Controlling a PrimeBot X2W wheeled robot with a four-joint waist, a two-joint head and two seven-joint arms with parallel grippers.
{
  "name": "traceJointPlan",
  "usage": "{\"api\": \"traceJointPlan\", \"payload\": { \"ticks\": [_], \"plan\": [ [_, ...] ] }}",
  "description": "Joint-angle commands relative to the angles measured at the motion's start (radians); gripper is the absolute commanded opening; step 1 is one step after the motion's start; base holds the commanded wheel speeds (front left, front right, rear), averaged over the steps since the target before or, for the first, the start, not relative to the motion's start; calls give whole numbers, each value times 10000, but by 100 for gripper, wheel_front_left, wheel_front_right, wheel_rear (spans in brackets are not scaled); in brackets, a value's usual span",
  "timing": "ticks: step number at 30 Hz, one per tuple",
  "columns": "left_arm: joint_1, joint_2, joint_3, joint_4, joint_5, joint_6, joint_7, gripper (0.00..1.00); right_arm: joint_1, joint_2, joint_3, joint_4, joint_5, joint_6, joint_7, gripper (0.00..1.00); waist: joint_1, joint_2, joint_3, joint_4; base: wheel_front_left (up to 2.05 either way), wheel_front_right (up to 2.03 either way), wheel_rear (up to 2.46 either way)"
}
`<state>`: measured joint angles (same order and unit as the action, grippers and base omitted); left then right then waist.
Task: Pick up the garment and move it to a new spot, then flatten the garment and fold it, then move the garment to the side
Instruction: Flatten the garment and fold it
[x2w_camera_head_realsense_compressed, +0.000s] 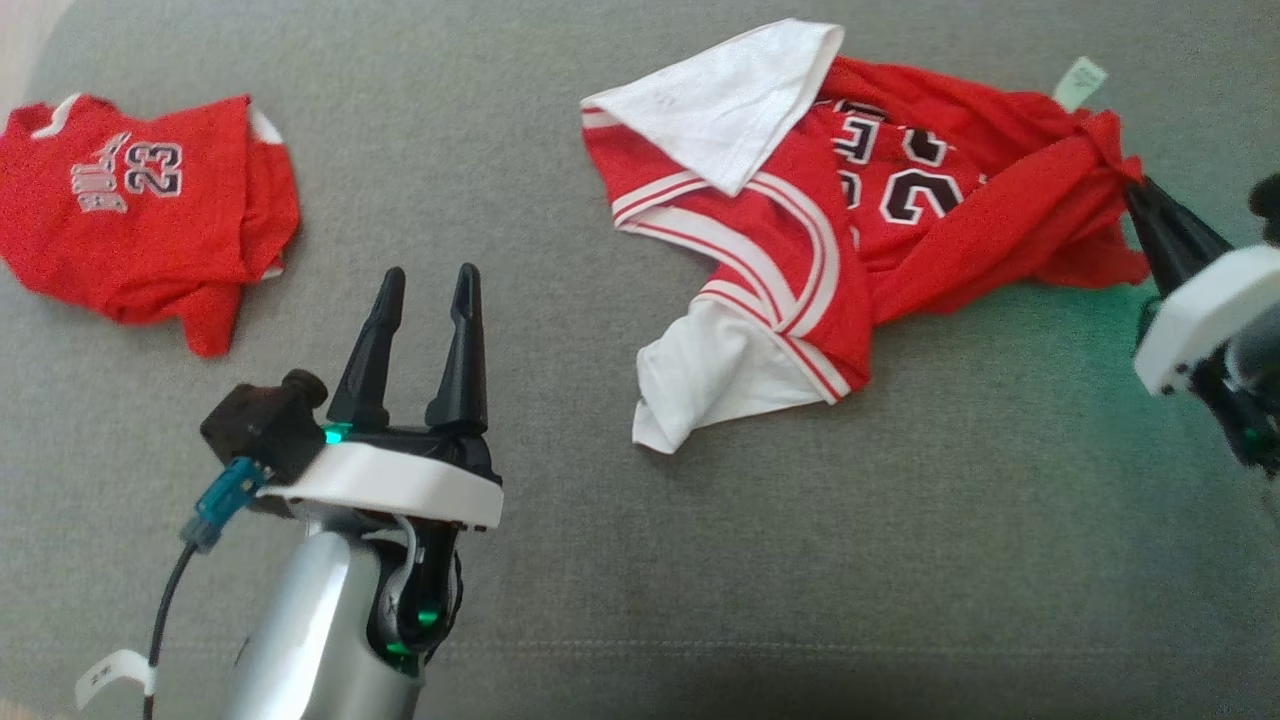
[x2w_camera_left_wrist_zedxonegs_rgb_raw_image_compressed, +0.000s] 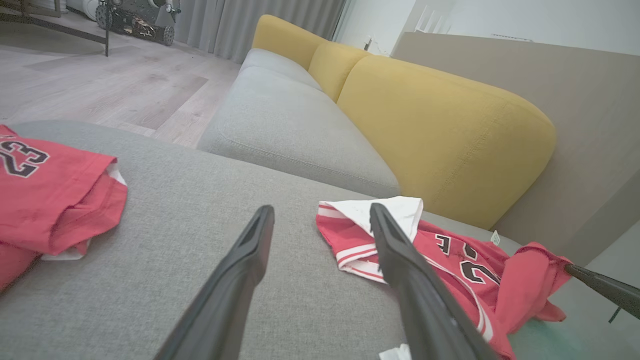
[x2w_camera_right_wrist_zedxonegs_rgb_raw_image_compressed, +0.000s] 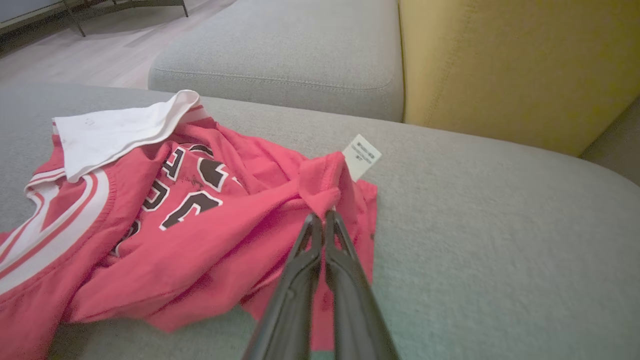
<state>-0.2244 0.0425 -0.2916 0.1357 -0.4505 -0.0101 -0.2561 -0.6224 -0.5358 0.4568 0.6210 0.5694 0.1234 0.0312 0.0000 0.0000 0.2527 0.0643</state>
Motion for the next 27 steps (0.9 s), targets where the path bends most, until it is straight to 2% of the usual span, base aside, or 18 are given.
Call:
{"api": "traceJointPlan", "payload": {
  "ticks": [1,4,7,11,15,18,27],
  "plan": [
    [-134,77,356,-317,-22,-23,-57,100,306,-447,15,-556,332,73,198,0,0,0,-211,-210,0,0,0],
    [-72,77,356,-323,-87,9,-57,100,822,-801,-275,-1371,969,73,676,0,0,0,-413,-372,0,0,0],
    [28,77,321,-289,-136,31,-57,100,1471,-894,-777,-2251,1859,73,1153,0,0,0,-635,-511,0,0,0],
    [146,77,264,-256,-186,66,-57,100,2441,-1049,-1567,-3166,2251,73,1598,0,0,0,-828,-646,0,0,0],
    [241,77,-32,31,-205,-73,-57,100,3256,-769,-2368,-3909,2168,73,1791,0,0,0,-907,-783,0,0,0],
    [228,77,-655,955,43,-343,-57,100,3632,-460,-2749,-4271,1776,73,1907,0,0,0,-908,-884,0,0,0],
    [-453,77,-2255,3118,-147,-951,-57,100,3721,404,-3112,-4895,792,73,2204,0,0,0,-720,-1166,0,0,0]
  ]
}}
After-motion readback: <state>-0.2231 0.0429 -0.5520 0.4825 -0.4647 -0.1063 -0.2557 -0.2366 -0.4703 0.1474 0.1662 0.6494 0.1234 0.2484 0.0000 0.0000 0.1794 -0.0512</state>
